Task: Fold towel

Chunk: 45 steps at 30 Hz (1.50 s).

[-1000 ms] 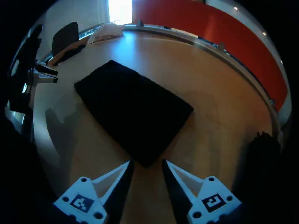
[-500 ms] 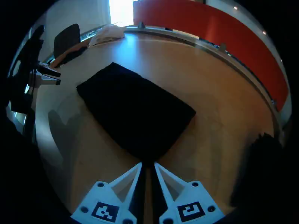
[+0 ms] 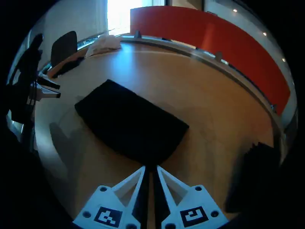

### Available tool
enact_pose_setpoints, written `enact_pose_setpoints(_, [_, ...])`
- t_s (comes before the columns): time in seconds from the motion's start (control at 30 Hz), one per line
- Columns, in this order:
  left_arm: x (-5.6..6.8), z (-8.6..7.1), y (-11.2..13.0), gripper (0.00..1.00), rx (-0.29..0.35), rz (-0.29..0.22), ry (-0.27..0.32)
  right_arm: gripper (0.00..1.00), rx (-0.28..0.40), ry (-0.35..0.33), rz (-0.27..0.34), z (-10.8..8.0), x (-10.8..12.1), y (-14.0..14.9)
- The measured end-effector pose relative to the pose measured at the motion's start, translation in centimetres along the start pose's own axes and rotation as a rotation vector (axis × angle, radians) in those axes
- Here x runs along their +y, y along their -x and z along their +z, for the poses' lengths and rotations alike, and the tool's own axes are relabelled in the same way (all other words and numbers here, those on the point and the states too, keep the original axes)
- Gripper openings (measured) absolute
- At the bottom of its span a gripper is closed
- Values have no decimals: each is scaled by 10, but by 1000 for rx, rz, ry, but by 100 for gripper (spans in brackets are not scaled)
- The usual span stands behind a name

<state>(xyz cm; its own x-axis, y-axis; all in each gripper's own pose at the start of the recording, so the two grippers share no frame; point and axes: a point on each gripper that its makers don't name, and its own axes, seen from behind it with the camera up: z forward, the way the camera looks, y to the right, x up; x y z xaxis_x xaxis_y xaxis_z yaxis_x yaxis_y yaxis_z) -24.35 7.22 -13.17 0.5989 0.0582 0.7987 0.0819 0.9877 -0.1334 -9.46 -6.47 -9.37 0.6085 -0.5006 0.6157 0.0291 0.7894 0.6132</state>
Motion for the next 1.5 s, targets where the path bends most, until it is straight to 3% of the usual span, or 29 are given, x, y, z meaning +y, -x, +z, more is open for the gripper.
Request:
enact_pose_setpoints(0.57, [-2,-1,-8,94,16,5,-2,5,139,82,-92,-49,21,-73])
enact_pose_setpoints(0.97, [0,-3,-13,94,23,11,0,5,188,106,-134,-72,23,-103])
enact_pose_setpoints(1.5, [2,-2,-13,94,25,11,0,5,196,77,-176,-68,14,-114])
